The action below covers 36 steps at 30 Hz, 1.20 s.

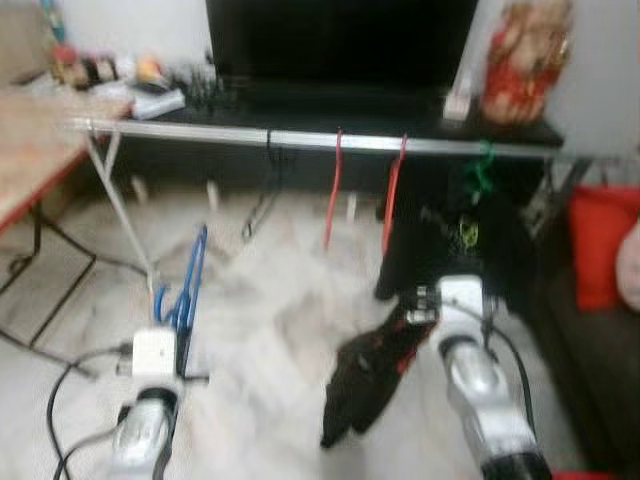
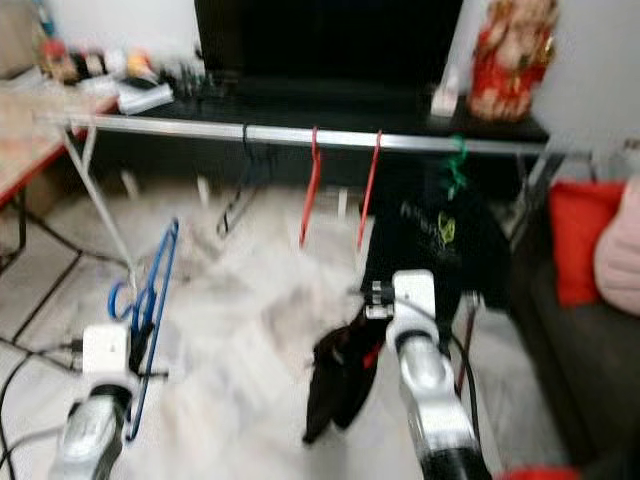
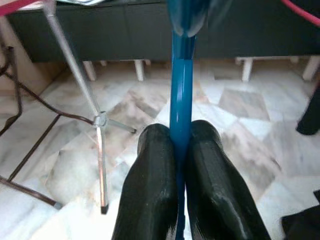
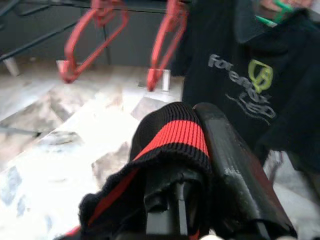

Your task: Hang hanger

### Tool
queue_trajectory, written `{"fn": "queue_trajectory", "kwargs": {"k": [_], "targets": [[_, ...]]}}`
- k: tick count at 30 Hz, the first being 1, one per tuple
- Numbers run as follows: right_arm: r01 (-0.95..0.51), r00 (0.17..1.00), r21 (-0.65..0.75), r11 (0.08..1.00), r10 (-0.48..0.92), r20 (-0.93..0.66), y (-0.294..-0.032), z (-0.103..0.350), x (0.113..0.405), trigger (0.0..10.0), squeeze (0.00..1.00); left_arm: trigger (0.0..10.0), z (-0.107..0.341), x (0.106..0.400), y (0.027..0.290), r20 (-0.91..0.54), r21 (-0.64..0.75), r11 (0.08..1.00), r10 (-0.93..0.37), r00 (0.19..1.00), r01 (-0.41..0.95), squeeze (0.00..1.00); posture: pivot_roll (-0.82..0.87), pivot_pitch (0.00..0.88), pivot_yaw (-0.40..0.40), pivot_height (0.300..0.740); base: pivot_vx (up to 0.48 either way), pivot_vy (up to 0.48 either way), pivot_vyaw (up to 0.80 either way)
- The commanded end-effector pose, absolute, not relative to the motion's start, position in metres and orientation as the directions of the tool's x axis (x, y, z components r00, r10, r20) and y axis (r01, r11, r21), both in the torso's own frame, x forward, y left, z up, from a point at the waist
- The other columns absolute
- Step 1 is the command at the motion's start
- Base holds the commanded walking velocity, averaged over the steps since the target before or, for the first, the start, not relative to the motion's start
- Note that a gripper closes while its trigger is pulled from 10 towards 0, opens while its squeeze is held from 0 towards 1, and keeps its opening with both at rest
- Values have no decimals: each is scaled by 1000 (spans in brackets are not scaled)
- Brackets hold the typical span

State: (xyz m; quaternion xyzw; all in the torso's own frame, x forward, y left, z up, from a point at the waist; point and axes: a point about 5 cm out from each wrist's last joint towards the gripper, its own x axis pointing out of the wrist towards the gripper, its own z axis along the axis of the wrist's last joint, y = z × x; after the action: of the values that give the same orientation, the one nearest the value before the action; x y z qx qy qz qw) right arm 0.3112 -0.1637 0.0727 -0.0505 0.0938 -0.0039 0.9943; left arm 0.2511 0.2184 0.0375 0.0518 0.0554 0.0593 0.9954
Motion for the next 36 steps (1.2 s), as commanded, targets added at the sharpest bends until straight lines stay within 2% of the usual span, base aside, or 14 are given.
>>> {"fn": "queue_trajectory", "kwargs": {"k": [1, 11, 36], "targets": [[11, 983, -105, 994, -30, -183, -168, 74, 312, 10000, 0, 10000, 45, 257, 215, -79, 98, 990, 108, 991, -101, 0, -105, 28, -17, 740, 0, 0, -788], [20, 984, -100, 995, -38, -174, -165, 77, 317, 10000, 0, 10000, 44, 257, 213, -91, 80, 992, 100, 991, -93, 0, -103, 45, -11, 740, 0, 0, -104], [13, 986, -92, 996, -28, -163, -160, 78, 320, 10000, 0, 10000, 45, 256, 211, -97, 77, 994, 82, 992, -75, 0, -81, 49, 1, 740, 0, 342, 0]]}}
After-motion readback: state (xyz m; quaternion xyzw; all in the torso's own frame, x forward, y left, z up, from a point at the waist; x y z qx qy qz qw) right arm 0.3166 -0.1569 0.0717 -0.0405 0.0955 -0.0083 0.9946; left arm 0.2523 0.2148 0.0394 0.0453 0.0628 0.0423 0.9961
